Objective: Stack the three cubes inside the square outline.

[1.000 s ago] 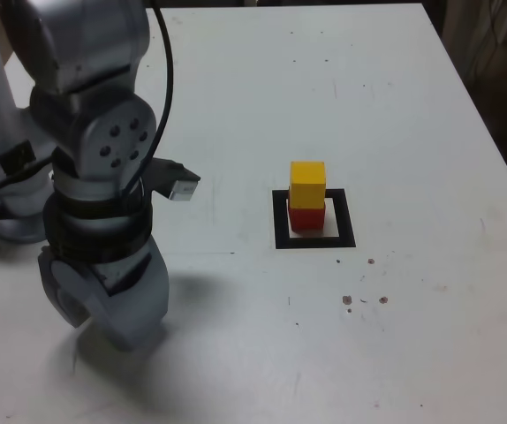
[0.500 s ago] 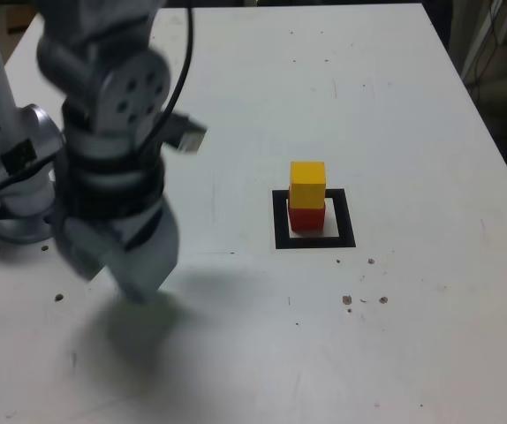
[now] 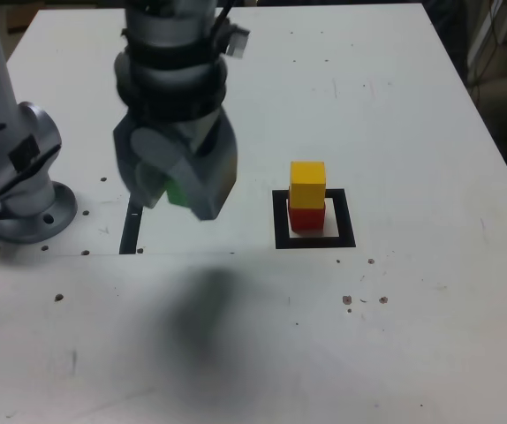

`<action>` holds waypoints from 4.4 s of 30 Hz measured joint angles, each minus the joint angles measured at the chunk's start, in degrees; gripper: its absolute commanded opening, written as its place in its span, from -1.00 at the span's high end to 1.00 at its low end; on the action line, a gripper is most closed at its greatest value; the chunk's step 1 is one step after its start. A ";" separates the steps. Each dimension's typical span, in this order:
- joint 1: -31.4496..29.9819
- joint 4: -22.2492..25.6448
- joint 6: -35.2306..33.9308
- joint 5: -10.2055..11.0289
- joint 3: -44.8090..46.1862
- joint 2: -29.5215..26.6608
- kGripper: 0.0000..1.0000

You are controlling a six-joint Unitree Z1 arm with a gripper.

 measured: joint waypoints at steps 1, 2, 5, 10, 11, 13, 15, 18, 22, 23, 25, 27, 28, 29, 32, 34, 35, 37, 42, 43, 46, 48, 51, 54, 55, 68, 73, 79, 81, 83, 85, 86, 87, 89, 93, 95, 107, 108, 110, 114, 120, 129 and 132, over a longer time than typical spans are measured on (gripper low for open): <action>1.03 0.28 0.42 0.15 -0.99 0.01 0.48; 2.21 0.56 0.73 0.22 -2.26 0.03 0.48; 5.10 1.50 1.07 0.04 -4.79 0.49 0.48; 9.50 3.40 1.85 -0.31 -9.50 2.77 0.48; 10.23 3.62 2.13 -0.31 -10.20 3.09 0.48; 11.66 4.12 2.58 -0.30 -11.88 3.99 0.48; 12.83 4.52 2.83 -0.31 -13.42 5.13 0.48; 14.70 4.90 3.16 -0.52 -15.32 6.76 0.48; 16.56 4.90 3.99 -1.33 -17.67 8.91 0.48; 16.80 4.90 4.13 -1.41 -18.29 9.52 0.48; 16.97 4.90 4.42 -1.55 -19.33 10.48 0.48; 17.03 4.90 4.57 -1.64 -20.04 11.10 0.48; 17.08 4.90 4.65 -1.70 -20.43 11.40 0.48; 17.13 4.88 4.70 -1.75 -20.71 11.64 0.48; 17.28 4.86 4.88 -1.97 -20.91 12.40 0.48; 17.55 4.84 5.09 -2.19 -21.29 13.15 0.48; 17.75 4.83 5.21 -2.28 -21.42 13.44 0.48; 18.21 4.76 5.50 -2.50 -21.47 13.81 0.48; 19.40 4.61 6.36 -2.96 -21.93 15.04 0.48; 19.60 4.55 6.51 -3.00 -21.93 15.27 0.48; 20.03 4.39 6.75 -3.07 -21.99 15.60 0.48; 20.16 4.21 6.85 -3.11 -21.99 15.83 0.48; 20.17 3.90 6.90 -3.28 -21.99 16.14 0.48; 20.17 3.54 6.94 -3.42 -21.99 16.22 0.48; 20.17 3.41 6.96 -3.47 -21.99 16.25 0.48; 20.85 1.84 7.91 -4.39 -20.61 16.77 -0.67; 21.04 0.57 8.52 -4.74 -19.94 16.90 -0.99; 21.09 0.02 8.65 -4.74 -19.08 16.88 -0.99; 21.09 -0.41 8.65 -4.73 -18.49 16.68 -0.99; 21.09 -1.08 8.65 -4.54 -17.73 16.07 -0.99; 21.09 -1.75 8.65 -4.00 -16.87 14.79 -0.99; 21.09 -1.94 8.65 -3.73 -16.49 14.10 -0.99; 21.09 -2.07 8.65 -3.46 -16.22 13.45 -0.99; 21.09 -2.27 8.65 -2.86 -15.71 12.21 -0.99; 21.09 -2.28 8.65 -1.00 -13.65 8.88 -0.99; 21.10 -2.08 8.65 0.15 -11.94 6.42 -0.99; 21.15 -1.85 8.65 2.67 2.78 -3.81 -0.99; 21.15 -2.06 8.65 2.67 4.91 -4.59 -0.99; 21.15 -2.51 8.65 2.67 7.65 -5.66 -0.99; 21.15 -4.79 8.65 2.62 14.40 -8.50 -0.99; 21.15 -12.76 7.87 2.20 23.16 -11.25 -1.00; 21.15 -19.29 6.53 0.91 32.09 -13.12 -0.99; 21.15 -20.36 5.97 0.82 34.09 -13.27 -0.99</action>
